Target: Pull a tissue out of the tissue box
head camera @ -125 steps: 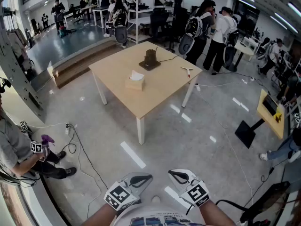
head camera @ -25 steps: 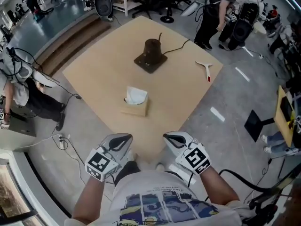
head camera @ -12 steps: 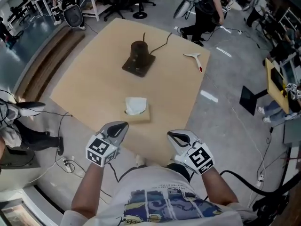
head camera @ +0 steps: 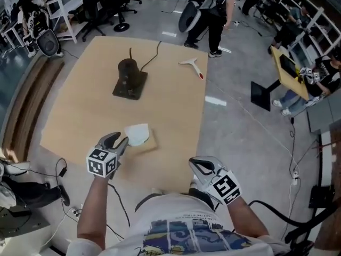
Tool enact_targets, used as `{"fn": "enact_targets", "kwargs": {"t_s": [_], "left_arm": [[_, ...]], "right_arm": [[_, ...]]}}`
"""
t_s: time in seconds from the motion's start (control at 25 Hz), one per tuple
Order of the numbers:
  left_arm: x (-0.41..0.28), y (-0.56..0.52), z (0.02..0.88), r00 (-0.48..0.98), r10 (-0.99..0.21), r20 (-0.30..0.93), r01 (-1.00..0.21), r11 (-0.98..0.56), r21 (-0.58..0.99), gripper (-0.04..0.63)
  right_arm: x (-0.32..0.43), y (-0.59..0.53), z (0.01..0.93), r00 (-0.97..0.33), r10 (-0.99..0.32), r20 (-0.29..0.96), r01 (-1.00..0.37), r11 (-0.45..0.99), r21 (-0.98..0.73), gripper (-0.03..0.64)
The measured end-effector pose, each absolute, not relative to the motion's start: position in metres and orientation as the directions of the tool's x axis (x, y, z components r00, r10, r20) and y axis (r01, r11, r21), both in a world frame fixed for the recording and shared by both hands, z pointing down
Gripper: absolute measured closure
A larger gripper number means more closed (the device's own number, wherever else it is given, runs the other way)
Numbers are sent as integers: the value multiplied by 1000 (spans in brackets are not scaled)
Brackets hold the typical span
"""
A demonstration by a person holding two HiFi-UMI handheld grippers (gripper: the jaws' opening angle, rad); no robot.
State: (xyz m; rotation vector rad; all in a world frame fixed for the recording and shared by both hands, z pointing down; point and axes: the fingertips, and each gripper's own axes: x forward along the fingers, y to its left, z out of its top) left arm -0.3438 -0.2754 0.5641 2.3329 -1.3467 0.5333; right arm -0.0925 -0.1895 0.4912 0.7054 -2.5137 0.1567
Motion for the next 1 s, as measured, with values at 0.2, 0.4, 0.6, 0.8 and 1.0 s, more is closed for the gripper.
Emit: {"fn": "enact_targets", "kwargs": {"t_s": [0.2, 0.4, 0.6, 0.8, 1.0], "left_arm": [[-354, -300, 595, 485, -693, 534, -871, -436, 225, 386], [-350, -316, 617, 517, -653, 554, -854, -441, 276, 351], [-345, -323, 635, 559, -596, 576, -827, -447, 340, 336], [-336, -323, 646, 589, -549, 593, -804, -467, 367, 337], [-331, -328, 650, 608, -526, 595, -790, -477, 385, 356]], "right_arm": [[-87, -183, 492, -696, -496, 519, -559, 828, 41, 614], [-82, -182, 496, -678, -507, 532, -576, 816, 44, 614], [-85, -182, 496, -676, -499, 542, -567, 822, 49, 614], [-87, -178, 499, -673, -484, 560, -558, 828, 45, 614], [-88, -180, 497, -667, -486, 565, -561, 827, 49, 614]]}}
